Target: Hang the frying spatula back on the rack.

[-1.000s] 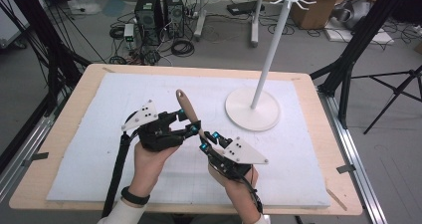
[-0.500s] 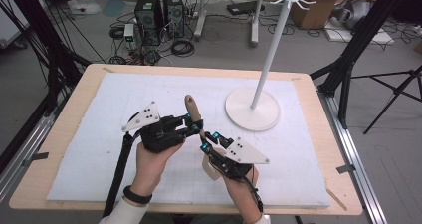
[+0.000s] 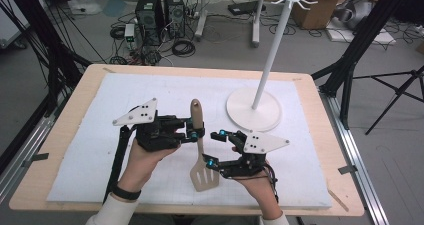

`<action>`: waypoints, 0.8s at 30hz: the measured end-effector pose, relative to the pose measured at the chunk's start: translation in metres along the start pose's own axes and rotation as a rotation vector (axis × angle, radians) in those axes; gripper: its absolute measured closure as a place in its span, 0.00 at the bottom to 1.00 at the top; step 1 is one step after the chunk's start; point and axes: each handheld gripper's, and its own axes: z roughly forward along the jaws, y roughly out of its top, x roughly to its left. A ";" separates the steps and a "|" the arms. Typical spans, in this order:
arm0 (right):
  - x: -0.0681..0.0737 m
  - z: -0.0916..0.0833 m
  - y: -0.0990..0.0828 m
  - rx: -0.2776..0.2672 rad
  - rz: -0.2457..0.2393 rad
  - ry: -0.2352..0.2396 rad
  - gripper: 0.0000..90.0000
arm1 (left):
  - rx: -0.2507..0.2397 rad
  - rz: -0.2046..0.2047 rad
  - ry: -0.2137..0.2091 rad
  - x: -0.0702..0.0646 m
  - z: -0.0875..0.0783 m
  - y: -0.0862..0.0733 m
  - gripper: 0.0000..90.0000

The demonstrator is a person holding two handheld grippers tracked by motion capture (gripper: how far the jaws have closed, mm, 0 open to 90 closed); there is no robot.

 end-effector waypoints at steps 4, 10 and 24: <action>-0.001 0.003 0.002 0.004 0.006 0.082 0.43 | 0.055 0.026 -0.079 -0.003 0.005 0.003 0.84; 0.001 0.002 0.005 -0.005 -0.018 0.154 0.57 | 0.079 0.038 -0.186 -0.005 0.012 0.006 0.84; 0.006 0.003 0.007 0.004 -0.045 0.167 0.76 | 0.068 0.030 -0.236 -0.001 0.011 0.006 0.84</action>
